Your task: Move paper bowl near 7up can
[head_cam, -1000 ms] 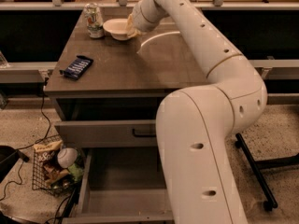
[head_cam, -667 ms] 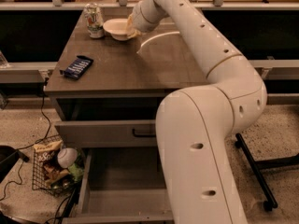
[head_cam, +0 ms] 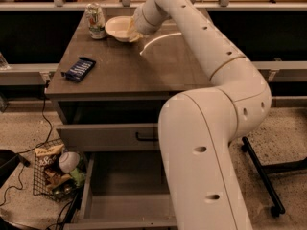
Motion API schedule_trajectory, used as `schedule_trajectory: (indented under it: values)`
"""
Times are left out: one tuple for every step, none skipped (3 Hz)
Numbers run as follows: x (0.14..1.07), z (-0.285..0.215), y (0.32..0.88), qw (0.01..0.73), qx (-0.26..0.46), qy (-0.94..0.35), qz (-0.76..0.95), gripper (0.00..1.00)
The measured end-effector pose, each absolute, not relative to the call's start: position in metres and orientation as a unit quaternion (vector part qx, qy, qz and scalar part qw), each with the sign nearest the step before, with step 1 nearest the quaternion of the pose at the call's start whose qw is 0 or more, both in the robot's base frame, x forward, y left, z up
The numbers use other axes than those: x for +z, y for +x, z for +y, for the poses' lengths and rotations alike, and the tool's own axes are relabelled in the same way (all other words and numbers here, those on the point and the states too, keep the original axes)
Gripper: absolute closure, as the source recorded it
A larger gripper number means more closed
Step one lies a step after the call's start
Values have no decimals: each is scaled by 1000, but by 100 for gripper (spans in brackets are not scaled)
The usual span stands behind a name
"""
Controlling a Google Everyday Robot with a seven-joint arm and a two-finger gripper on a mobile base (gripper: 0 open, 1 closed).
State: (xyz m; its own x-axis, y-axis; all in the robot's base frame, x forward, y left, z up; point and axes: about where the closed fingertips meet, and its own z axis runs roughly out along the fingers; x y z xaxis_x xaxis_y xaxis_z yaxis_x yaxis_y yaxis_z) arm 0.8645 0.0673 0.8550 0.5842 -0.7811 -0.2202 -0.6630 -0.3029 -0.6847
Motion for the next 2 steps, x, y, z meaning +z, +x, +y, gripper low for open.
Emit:
schedule_trajectory:
  values:
    - [851,70,865,382,-75,-805,449,7]
    - [850,71,865,381,-74,-805,449,0]
